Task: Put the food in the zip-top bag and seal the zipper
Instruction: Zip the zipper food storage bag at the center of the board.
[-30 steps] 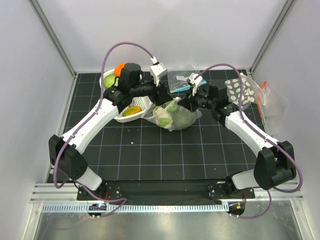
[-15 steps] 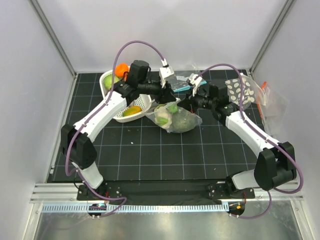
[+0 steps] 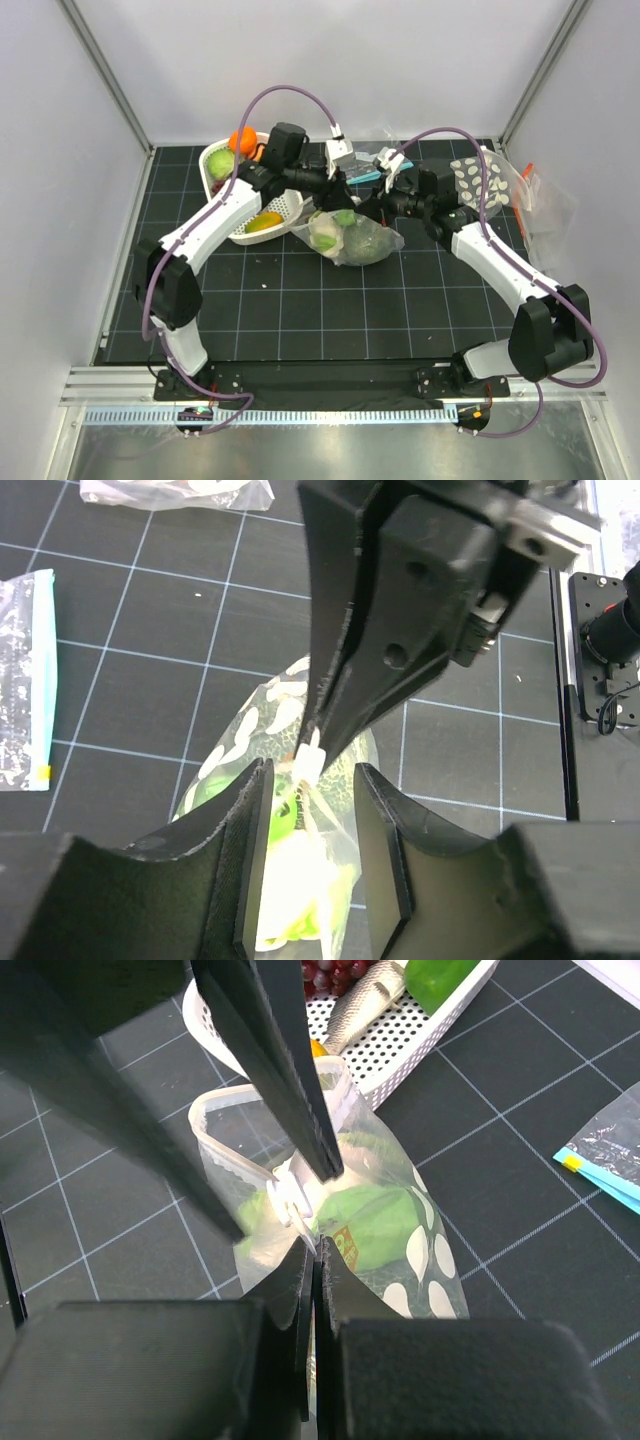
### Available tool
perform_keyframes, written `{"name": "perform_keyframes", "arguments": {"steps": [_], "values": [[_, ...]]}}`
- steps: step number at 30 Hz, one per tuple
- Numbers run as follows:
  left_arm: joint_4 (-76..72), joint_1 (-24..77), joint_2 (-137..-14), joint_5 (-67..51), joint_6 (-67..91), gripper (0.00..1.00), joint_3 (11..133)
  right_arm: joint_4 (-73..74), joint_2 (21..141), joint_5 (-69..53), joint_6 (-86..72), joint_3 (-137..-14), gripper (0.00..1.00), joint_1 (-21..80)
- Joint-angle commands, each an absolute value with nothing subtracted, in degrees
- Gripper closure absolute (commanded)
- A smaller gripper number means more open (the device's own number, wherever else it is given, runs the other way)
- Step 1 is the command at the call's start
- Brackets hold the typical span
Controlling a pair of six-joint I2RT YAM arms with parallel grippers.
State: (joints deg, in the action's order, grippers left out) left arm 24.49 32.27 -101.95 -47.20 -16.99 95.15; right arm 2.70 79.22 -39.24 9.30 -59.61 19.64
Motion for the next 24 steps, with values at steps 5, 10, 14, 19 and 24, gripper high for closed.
{"name": "perform_keyframes", "arguments": {"steps": [5, 10, 14, 19, 24], "values": [[24.5, 32.2, -104.4, -50.2, -16.9, 0.74, 100.3, 1.5, 76.6, -41.2, 9.7, -61.4, 0.99, 19.4], [24.7, 32.2, -104.7, -49.7, -16.3, 1.0, 100.5, 1.5, 76.4, -41.0, 9.7, -61.3, 0.99, 19.4], [24.7, 32.2, -104.5, -48.4, -16.1, 1.0, 99.1, 1.0, 75.8, -40.0, 9.1, -61.1, 0.99, 19.3], [23.8, 32.2, -103.1, -46.8, -16.0, 1.0, 96.0, -4.7, 73.9, -38.8, 4.5, -58.3, 0.99, 17.5], [22.1, 31.7, -101.4, -44.3, -15.6, 1.0, 93.0, -10.5, 72.4, -39.0, -2.7, -56.8, 0.99, 12.7]]}}
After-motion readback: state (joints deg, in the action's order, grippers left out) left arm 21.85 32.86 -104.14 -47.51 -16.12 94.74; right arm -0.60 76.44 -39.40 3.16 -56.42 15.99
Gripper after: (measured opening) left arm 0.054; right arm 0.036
